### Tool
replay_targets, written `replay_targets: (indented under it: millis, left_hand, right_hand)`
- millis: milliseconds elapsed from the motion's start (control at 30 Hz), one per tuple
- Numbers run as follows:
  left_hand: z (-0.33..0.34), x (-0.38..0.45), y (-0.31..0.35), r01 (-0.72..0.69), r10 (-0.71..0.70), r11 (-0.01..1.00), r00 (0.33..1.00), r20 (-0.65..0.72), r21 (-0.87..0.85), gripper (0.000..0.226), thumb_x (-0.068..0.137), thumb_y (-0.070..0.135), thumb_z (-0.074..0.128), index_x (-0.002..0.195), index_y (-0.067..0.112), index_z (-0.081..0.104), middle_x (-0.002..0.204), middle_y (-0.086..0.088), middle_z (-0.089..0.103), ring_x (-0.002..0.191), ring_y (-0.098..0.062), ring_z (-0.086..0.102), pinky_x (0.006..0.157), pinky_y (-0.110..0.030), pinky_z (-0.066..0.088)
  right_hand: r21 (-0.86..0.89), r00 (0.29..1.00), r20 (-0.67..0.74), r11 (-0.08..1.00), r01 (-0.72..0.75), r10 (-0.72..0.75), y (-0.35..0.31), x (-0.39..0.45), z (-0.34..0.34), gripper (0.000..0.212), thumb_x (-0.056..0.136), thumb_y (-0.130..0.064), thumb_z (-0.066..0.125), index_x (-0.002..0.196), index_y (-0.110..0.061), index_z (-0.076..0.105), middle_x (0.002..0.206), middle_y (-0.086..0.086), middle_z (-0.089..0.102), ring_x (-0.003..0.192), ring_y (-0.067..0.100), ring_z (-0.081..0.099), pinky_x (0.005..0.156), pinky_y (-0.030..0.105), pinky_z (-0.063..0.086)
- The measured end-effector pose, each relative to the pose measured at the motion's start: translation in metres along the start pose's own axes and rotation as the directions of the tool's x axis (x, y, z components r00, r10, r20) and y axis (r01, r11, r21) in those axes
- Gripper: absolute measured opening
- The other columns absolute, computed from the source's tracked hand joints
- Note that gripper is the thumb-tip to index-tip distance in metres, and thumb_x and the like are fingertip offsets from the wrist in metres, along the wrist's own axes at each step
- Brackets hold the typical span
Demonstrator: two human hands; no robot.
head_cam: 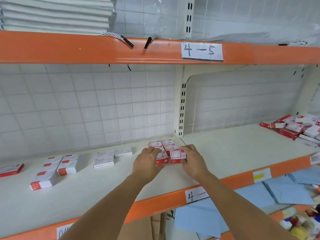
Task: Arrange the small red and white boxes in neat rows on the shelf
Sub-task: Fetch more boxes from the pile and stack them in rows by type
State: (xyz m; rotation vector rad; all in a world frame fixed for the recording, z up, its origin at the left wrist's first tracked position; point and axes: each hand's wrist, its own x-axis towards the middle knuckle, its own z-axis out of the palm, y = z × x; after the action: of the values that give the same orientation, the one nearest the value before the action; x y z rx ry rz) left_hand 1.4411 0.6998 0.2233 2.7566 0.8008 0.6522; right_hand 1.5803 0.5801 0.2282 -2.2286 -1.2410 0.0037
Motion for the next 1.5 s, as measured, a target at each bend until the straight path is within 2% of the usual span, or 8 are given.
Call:
replay_targets:
  millis: [133,433,633,800,933,1067,1300,1500]
  left_hand:
    - [0.011,0.008,0.002,0.042,-0.042,0.999,0.999,-0.007,0.017,0.049,0.089,0.036,0.058,0.136,0.027,0.045,0.136,0.009,0.046,0.123,-0.014,0.039,0.092,-0.027,0.040]
    - [0.028,0.020,0.008,0.147,-0.146,0.989,0.988,-0.057,0.005,0.031,0.090,0.033,0.056,0.121,0.030,0.059,0.121,0.014,0.054,0.113,-0.010,0.044,0.080,-0.026,0.043]
    - [0.030,0.019,0.006,0.138,-0.137,0.990,0.989,-0.055,0.021,0.030,0.089,0.035,0.056,0.118,0.030,0.059,0.118,0.015,0.054,0.111,-0.010,0.043,0.076,-0.025,0.042]
    - [0.029,0.020,0.004,0.110,-0.108,0.993,0.993,-0.047,0.033,0.030,0.089,0.040,0.055,0.117,0.029,0.060,0.117,0.013,0.055,0.110,-0.011,0.044,0.078,-0.025,0.041]
    - [0.026,0.027,0.006,0.073,-0.068,0.996,0.995,-0.077,0.060,0.033,0.090,0.045,0.052,0.118,0.028,0.059,0.118,0.010,0.057,0.111,-0.013,0.046,0.084,-0.026,0.039]
    - [0.033,0.036,0.020,-0.008,0.011,0.999,0.997,-0.074,0.038,0.037,0.091,0.046,0.050,0.121,0.026,0.058,0.121,0.008,0.056,0.113,-0.015,0.046,0.088,-0.027,0.038]
    - [0.062,0.062,0.078,-0.206,0.206,0.977,0.979,-0.013,-0.055,0.039,0.093,0.047,0.046,0.122,0.024,0.057,0.123,0.006,0.055,0.116,-0.014,0.046,0.091,-0.029,0.040]
    - [0.102,0.082,0.162,-0.358,0.371,0.921,0.926,0.065,-0.155,0.038,0.095,0.046,0.044,0.124,0.026,0.055,0.124,0.008,0.053,0.117,-0.013,0.044,0.094,-0.028,0.038]
  right_hand:
    - [-0.020,0.999,0.038,1.000,-0.011,0.011,0.016,0.016,0.002,0.044,0.090,-0.003,0.052,0.133,-0.014,0.048,0.128,0.004,0.042,0.104,0.021,0.057,0.086,0.027,0.049]
    - [0.008,0.986,0.130,0.994,0.106,-0.107,0.031,0.040,0.018,0.045,0.089,-0.004,0.051,0.133,-0.015,0.049,0.127,0.003,0.044,0.106,0.021,0.056,0.089,0.030,0.048]
    - [0.042,0.986,0.092,0.990,0.133,-0.136,0.033,0.042,0.025,0.040,0.090,-0.006,0.053,0.129,-0.013,0.052,0.123,0.001,0.044,0.101,0.021,0.059,0.089,0.032,0.049]
    - [0.008,0.991,0.073,0.994,0.113,-0.113,0.031,0.044,0.025,0.039,0.090,-0.012,0.054,0.129,-0.017,0.051,0.125,0.000,0.045,0.101,0.018,0.058,0.083,0.026,0.048]
    - [-0.063,0.995,0.027,0.994,0.094,-0.093,0.034,0.036,0.020,0.035,0.092,-0.030,0.054,0.126,-0.023,0.050,0.124,-0.004,0.047,0.106,0.016,0.055,0.078,0.030,0.049]
    - [-0.216,0.994,0.005,0.971,0.104,-0.106,0.051,0.024,0.002,0.043,0.095,-0.037,0.048,0.135,-0.022,0.043,0.133,-0.003,0.046,0.116,0.018,0.048,0.086,0.031,0.046]
    - [-0.360,0.995,-0.094,0.930,-0.070,0.039,0.109,-0.006,-0.054,0.047,0.097,-0.039,0.042,0.139,-0.021,0.038,0.137,-0.001,0.044,0.118,0.020,0.046,0.092,0.032,0.040]
    - [-0.383,0.945,-0.223,0.870,-0.311,0.240,0.186,-0.051,-0.112,0.044,0.096,-0.037,0.044,0.137,-0.019,0.042,0.134,0.001,0.048,0.115,0.021,0.050,0.087,0.031,0.041]
